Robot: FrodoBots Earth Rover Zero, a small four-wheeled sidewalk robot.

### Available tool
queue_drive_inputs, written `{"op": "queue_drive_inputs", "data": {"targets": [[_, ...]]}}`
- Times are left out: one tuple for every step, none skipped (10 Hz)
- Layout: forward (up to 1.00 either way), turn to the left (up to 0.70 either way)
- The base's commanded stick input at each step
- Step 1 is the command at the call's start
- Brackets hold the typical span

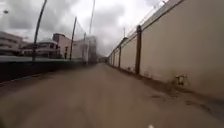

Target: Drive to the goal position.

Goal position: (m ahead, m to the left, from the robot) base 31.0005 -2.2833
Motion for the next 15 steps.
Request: {"op": "queue_drive_inputs", "data": {"targets": [[0.70,0.00],[0.70,0.00],[0.70,0.35],[0.70,0.35],[0.70,0.35],[0.70,0.00],[0.70,0.00],[0.70,0.00],[0.70,0.00],[0.70,0.00],[0.70,0.00],[0.70,0.00],[0.70,0.00],[0.70,0.00],[0.70,0.00]]}}
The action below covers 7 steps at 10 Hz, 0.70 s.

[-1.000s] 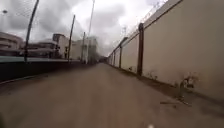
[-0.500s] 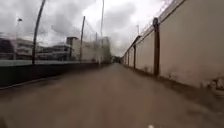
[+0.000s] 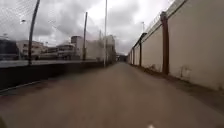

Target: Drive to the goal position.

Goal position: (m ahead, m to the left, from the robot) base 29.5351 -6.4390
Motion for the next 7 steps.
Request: {"op": "queue_drive_inputs", "data": {"targets": [[0.70,0.00],[0.70,0.00],[0.70,0.00],[0.70,0.00],[0.70,0.00],[0.70,0.00],[0.70,0.00]]}}
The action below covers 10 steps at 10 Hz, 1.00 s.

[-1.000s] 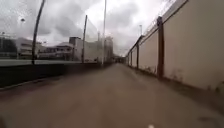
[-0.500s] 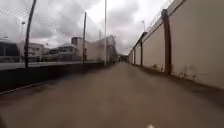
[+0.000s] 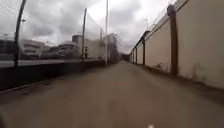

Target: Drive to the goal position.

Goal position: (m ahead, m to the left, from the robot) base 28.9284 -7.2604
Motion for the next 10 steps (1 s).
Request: {"op": "queue_drive_inputs", "data": {"targets": [[0.70,0.00],[0.70,0.00],[0.70,0.00],[0.70,0.00],[0.70,0.00],[0.70,0.00],[0.70,0.00],[0.70,0.00],[0.70,0.00],[0.70,0.00]]}}
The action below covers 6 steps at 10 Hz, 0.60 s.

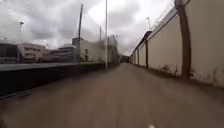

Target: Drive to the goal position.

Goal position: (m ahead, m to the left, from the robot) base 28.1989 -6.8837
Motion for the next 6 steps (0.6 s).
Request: {"op": "queue_drive_inputs", "data": {"targets": [[0.70,0.00],[0.70,0.00],[0.70,0.00],[0.70,0.00],[0.70,0.00],[0.70,0.00]]}}
